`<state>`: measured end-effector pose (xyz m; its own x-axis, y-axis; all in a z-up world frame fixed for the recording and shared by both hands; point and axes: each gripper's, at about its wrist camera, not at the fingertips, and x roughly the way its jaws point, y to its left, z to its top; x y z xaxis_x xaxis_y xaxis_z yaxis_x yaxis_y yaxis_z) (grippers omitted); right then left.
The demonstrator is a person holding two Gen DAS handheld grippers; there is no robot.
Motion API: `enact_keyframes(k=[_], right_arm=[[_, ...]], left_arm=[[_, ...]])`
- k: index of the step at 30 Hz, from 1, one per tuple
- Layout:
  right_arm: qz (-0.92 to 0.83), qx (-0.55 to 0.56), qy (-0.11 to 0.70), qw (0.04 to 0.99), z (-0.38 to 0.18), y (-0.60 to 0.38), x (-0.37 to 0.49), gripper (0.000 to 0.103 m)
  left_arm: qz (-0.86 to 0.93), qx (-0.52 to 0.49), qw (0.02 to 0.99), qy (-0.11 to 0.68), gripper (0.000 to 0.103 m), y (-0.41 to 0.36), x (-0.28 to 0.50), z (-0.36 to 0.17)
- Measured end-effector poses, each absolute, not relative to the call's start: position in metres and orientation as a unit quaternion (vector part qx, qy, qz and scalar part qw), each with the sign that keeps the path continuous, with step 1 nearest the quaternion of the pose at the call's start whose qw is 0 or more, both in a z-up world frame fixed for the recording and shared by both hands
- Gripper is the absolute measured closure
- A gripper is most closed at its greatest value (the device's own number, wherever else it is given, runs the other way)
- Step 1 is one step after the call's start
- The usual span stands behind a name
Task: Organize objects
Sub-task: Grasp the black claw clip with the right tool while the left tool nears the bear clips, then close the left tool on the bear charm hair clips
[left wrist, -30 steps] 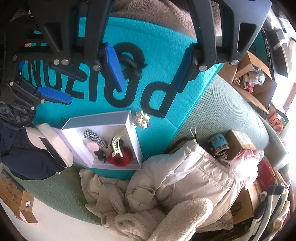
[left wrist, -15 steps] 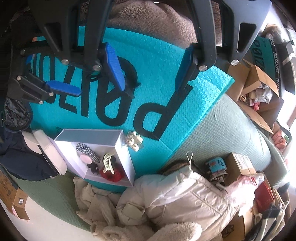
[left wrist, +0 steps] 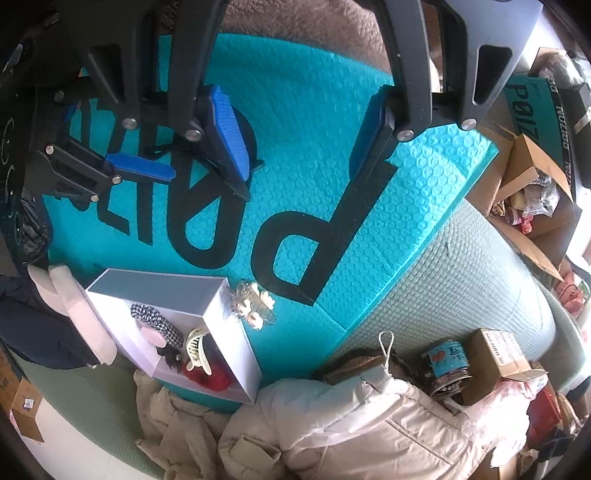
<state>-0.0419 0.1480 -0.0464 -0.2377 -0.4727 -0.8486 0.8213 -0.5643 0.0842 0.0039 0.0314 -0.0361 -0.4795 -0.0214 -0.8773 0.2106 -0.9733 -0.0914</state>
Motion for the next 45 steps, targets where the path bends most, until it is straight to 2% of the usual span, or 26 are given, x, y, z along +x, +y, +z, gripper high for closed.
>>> enact_keyframes(k=[5,9,17,18,21,22,33,45], right_arm=[[-0.754,0.466,0.185,0.424,-0.058,0.146,-0.055,0.062],[-0.762,0.464,0.183,0.413,-0.06,0.151,-0.065,0.07],[-0.781,0.471,0.166,0.375,-0.063,0.174,-0.093,0.071],[-0.783,0.473,0.164,0.37,-0.064,0.177,-0.096,0.071],[-0.787,0.477,0.157,0.357,-0.065,0.187,-0.106,0.071],[-0.788,0.481,0.153,0.353,-0.067,0.191,-0.111,0.07],[-0.789,0.486,0.141,0.348,-0.069,0.195,-0.127,0.07],[-0.787,0.489,0.137,0.35,-0.07,0.194,-0.134,0.07]], left_arm=[[-0.853,0.512,0.056,0.087,0.048,0.033,-0.014,-0.045],[-0.852,0.515,0.047,0.08,0.048,0.035,-0.033,-0.051],[-0.854,0.513,0.029,0.077,0.048,0.038,-0.076,-0.056],[-0.855,0.512,0.026,0.077,0.047,0.038,-0.081,-0.056],[-0.857,0.509,0.025,0.072,0.033,0.04,-0.098,-0.055],[-0.859,0.507,0.026,0.07,0.031,0.041,-0.103,-0.055],[-0.866,0.495,0.025,0.071,0.031,0.037,-0.149,-0.056],[-0.865,0.498,-0.021,0.065,0.032,0.038,-0.172,-0.072]])
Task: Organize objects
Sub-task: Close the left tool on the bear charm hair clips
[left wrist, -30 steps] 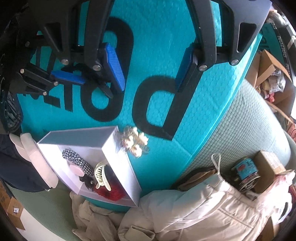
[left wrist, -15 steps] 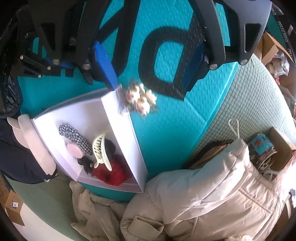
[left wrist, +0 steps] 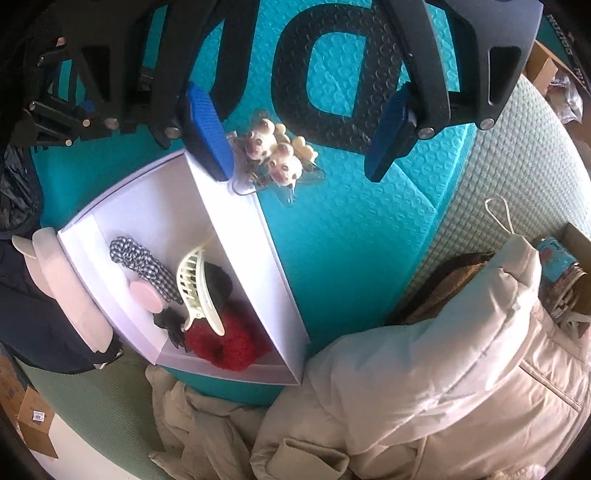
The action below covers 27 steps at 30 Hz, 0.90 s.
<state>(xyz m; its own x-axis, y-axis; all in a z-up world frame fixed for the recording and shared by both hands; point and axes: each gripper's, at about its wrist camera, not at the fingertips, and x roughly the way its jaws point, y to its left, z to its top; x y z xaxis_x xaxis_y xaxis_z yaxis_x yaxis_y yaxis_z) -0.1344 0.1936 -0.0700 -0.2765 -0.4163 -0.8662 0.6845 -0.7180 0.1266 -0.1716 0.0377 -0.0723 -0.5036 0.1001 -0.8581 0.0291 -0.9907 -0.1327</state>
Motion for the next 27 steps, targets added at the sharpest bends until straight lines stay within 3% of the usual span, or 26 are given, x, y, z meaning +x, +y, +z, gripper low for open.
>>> enact_keyframes(k=[2,6,14,22,27], right_arm=[[-0.787,0.489,0.137,0.349,-0.071,0.194,-0.134,0.07],[-0.788,0.488,0.139,0.349,-0.071,0.193,-0.135,0.07],[-0.793,0.486,0.134,0.343,-0.071,0.201,-0.132,0.071],[-0.796,0.48,0.144,0.339,-0.07,0.208,-0.11,0.084],[-0.798,0.475,0.152,0.337,-0.071,0.212,-0.097,0.084]], left_arm=[[0.864,-0.499,0.03,-0.063,0.034,0.038,-0.171,-0.077],[0.856,-0.513,0.048,-0.052,0.054,0.048,-0.171,-0.087],[0.855,-0.515,0.046,-0.039,0.055,0.058,-0.161,-0.085],[0.85,-0.523,0.045,-0.043,0.055,0.069,-0.119,-0.083],[0.85,-0.524,0.042,-0.038,0.055,0.08,-0.092,-0.08]])
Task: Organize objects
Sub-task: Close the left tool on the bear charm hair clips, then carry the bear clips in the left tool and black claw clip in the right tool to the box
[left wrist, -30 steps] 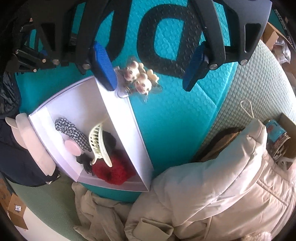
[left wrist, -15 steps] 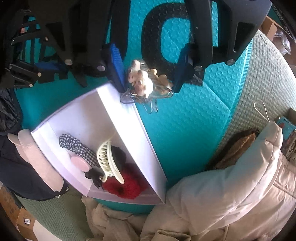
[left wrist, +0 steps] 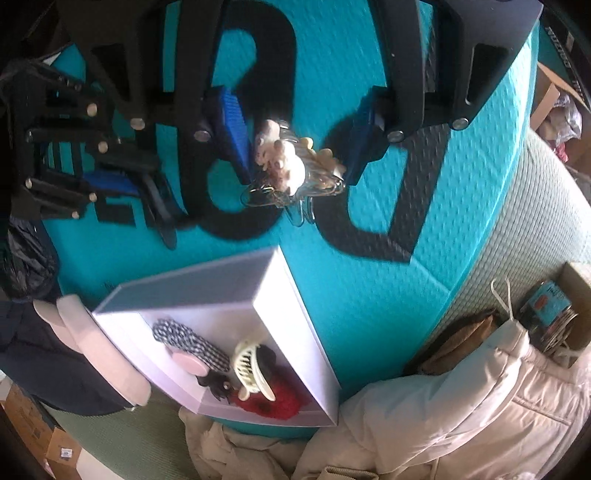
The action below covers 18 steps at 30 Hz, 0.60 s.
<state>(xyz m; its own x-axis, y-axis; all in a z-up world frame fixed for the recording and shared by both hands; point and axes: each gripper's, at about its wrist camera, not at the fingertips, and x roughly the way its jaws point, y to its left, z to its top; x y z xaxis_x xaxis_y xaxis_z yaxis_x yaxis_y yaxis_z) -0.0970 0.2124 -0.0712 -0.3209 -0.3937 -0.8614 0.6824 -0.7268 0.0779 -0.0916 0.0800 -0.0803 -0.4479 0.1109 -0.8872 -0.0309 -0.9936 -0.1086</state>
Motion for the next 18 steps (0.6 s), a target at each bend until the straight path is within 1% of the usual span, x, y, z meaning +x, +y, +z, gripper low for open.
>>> enact_keyframes(k=[7,17,18], right_arm=[[-0.798,0.475,0.159,0.335,-0.071,0.218,-0.079,0.084],[-0.803,0.471,0.159,0.33,-0.072,0.226,-0.066,0.083],[-0.804,0.469,0.16,0.329,-0.072,0.226,-0.066,0.08]], left_arm=[[0.849,-0.524,0.056,-0.034,0.055,0.098,-0.052,-0.077],[0.853,-0.517,0.056,-0.041,0.055,0.108,-0.032,-0.076],[0.854,-0.516,0.054,-0.043,0.053,0.107,-0.032,-0.076]])
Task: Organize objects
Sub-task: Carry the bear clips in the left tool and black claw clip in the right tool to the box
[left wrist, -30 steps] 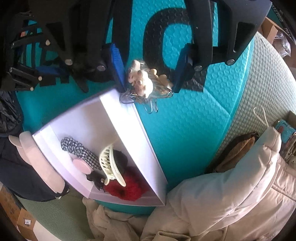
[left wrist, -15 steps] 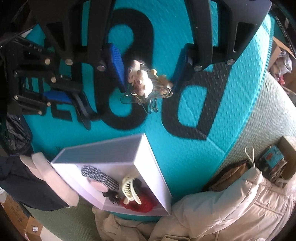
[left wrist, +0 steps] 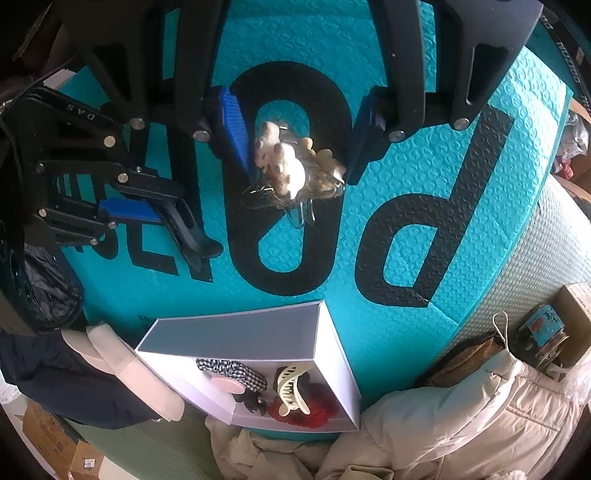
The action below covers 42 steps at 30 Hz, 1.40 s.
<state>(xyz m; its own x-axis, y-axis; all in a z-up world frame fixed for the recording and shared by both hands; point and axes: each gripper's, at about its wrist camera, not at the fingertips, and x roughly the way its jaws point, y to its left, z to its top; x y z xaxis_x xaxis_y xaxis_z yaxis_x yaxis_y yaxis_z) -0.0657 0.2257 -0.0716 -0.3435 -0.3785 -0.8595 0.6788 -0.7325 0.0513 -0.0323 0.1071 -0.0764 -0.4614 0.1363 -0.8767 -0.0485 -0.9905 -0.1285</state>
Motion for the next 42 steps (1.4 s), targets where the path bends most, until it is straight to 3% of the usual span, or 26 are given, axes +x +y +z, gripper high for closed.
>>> enact_keyframes(k=[3,4,21,23,26,27,42], right_arm=[[-0.816,0.453,0.159,0.322,-0.069,0.229,-0.063,0.053],[-0.823,0.444,0.155,0.319,-0.068,0.232,-0.062,0.051],[-0.849,0.402,0.138,0.313,-0.084,0.236,-0.063,0.051],[-0.848,0.403,0.139,0.316,-0.083,0.235,-0.063,0.053],[-0.845,0.401,0.141,0.326,-0.083,0.233,-0.063,0.073],[-0.844,0.401,0.142,0.327,-0.083,0.233,-0.063,0.082],[-0.843,0.403,0.158,0.32,-0.074,0.228,-0.06,0.082]], left_arm=[[0.851,-0.522,0.04,-0.035,0.039,0.106,-0.036,-0.081],[0.852,-0.521,0.034,-0.03,0.037,0.107,-0.035,-0.082],[0.87,-0.493,-0.01,-0.009,0.033,0.119,-0.04,-0.097],[0.871,-0.492,-0.013,-0.001,0.033,0.122,-0.041,-0.097],[0.872,-0.489,-0.009,-0.005,0.042,0.122,-0.041,-0.097],[0.873,-0.488,-0.008,-0.004,0.051,0.122,-0.041,-0.096],[0.871,-0.492,-0.008,-0.011,0.052,0.118,-0.035,-0.086]])
